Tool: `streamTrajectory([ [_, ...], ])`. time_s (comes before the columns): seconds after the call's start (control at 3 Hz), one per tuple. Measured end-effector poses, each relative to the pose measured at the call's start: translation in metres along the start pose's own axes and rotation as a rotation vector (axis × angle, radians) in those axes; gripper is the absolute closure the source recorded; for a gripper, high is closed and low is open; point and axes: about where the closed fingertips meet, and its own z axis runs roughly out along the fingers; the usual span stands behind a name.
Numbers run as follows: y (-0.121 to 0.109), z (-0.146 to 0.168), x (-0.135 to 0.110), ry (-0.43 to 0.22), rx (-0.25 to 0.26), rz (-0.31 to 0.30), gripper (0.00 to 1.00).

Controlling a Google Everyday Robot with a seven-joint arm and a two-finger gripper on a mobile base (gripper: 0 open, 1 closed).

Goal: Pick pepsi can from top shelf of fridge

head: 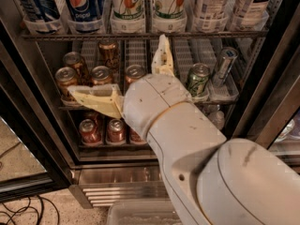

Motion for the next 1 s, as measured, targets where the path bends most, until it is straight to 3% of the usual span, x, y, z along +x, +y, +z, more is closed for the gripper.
streamTrajectory([
  [0.33, 0.016, 0.017, -0.009, 0.007, -0.011, -0.015, 0.04],
  [0.67, 0.028, 0.030, -0.013, 0.010, -0.022, -0.013, 0.18],
  [1.0, 0.033, 0.045, -0.015, 0.009, -0.021, 0.013, 0.20],
])
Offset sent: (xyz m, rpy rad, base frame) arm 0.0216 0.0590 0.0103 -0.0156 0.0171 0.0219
